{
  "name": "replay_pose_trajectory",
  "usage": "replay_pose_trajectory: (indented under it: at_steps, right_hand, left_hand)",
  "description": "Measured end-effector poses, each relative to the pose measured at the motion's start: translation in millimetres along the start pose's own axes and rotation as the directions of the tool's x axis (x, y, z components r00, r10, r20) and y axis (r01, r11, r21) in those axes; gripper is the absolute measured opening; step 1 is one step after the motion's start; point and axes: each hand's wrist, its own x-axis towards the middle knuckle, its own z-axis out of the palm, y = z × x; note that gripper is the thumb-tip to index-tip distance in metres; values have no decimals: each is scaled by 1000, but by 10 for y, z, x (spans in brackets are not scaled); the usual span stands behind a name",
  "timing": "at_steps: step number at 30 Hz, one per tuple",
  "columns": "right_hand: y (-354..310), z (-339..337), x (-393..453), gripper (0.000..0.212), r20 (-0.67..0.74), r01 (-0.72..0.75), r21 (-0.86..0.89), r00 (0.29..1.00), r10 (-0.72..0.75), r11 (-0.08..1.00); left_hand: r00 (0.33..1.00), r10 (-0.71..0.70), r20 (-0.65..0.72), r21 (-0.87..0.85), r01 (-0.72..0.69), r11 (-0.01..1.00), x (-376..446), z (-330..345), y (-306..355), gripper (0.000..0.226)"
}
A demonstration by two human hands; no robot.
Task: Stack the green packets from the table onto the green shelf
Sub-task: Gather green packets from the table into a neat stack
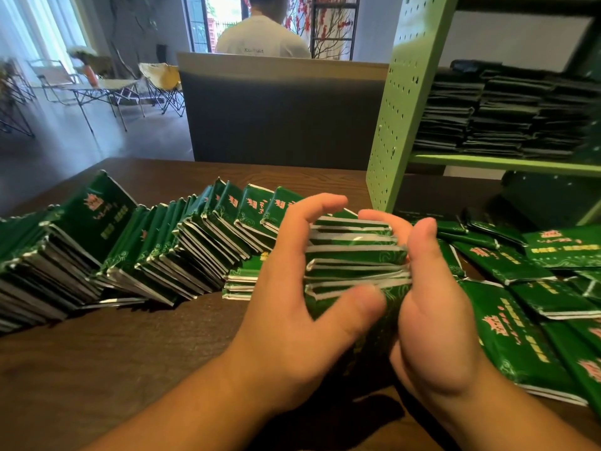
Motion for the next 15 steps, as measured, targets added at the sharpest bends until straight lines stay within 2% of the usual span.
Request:
replay_pose_trajectory:
  at_steps: [4,6,10,12,14,15]
  right_hand:
    - [-48,0,13,65,-19,-9,32,1000,10,999]
    - [-42,11,20,70,-2,7,46,1000,-7,999]
    - [-40,9,42,74,151,-16,132,988,-5,991]
    - [-57,-42,67,82,197,-24,43,980,15,999]
    - [-72,-79,66,92,253,9,-208,966,45,978]
    - [-74,-76,58,92,285,59,-370,957,53,927]
  left_hand:
    - [997,38,65,170,-48,984,58,-17,39,69]
    - [999,51,15,261,-53,964,92,-35,46,62]
    - [992,62,-114,346,-18,938,137,-77,70,55]
    - [977,61,-203,305,4,952,162,-108,68,56]
    - [951,19,-308,181,39,983,194,-157,74,55]
    - [936,-6,-353,133,57,989,204,-182,71,55]
